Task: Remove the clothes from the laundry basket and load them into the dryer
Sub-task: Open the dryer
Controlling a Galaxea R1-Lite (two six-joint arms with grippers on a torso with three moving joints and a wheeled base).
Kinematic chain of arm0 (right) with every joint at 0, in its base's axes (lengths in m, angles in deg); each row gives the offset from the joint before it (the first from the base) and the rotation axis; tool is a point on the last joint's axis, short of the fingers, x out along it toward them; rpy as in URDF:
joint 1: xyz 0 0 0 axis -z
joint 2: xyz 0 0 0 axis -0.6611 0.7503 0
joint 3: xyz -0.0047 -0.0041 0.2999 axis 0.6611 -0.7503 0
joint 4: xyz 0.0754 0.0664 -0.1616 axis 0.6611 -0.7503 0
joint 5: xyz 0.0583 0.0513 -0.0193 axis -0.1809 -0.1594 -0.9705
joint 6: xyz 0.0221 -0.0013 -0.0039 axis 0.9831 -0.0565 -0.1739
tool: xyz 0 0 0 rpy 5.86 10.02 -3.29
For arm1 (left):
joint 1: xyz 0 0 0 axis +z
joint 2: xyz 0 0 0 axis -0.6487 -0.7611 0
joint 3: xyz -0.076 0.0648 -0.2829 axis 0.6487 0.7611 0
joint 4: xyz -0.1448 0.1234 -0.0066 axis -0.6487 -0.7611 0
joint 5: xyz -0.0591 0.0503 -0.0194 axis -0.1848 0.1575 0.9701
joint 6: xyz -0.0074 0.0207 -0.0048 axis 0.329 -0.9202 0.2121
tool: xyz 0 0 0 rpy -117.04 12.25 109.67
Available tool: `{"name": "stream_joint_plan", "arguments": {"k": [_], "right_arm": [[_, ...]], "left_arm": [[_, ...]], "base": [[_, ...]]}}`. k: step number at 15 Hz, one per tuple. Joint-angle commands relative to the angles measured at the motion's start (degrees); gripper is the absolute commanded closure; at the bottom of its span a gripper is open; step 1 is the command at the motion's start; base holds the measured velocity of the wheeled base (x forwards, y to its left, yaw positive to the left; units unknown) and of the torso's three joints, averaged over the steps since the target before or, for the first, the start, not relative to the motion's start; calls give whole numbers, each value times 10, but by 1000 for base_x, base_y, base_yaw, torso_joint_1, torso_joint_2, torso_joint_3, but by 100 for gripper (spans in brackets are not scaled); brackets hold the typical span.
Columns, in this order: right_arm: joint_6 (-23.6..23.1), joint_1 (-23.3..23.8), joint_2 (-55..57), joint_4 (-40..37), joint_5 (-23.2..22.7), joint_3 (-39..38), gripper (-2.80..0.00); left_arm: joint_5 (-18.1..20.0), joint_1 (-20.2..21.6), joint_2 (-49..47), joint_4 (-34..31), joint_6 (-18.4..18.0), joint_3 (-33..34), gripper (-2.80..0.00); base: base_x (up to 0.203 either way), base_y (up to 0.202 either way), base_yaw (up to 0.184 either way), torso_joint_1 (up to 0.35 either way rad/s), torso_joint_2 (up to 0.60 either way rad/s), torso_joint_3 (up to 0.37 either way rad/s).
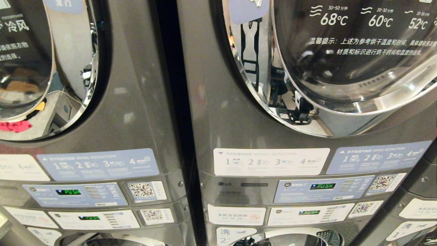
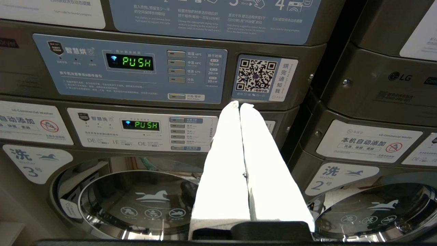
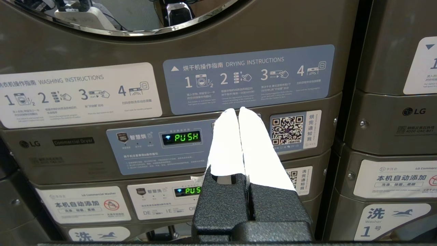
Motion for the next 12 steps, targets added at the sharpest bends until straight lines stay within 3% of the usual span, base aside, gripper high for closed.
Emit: {"name": "stream_joint_plan", "arguments": {"k": [1, 7, 9, 12], "right_arm": [[-3, 0, 0, 1, 0, -23, 0], [-34, 0, 0, -2, 4, -7, 0], [-34, 0, 27, -27, -7, 93, 0], [-28, 0, 182, -65, -82, 222, 0]], "left_arm": [[0, 0, 0, 1, -1, 2, 0], [-1, 0, 0, 1, 0, 2, 0], [-1, 0, 0, 1, 1, 2, 0], [0, 0, -1, 0, -1, 1, 0]], "base": [[0, 0, 0, 0, 0, 0], [0, 0, 0, 0, 0, 0], [0, 0, 0, 0, 0, 0], [0, 0, 0, 0, 0, 0]]}}
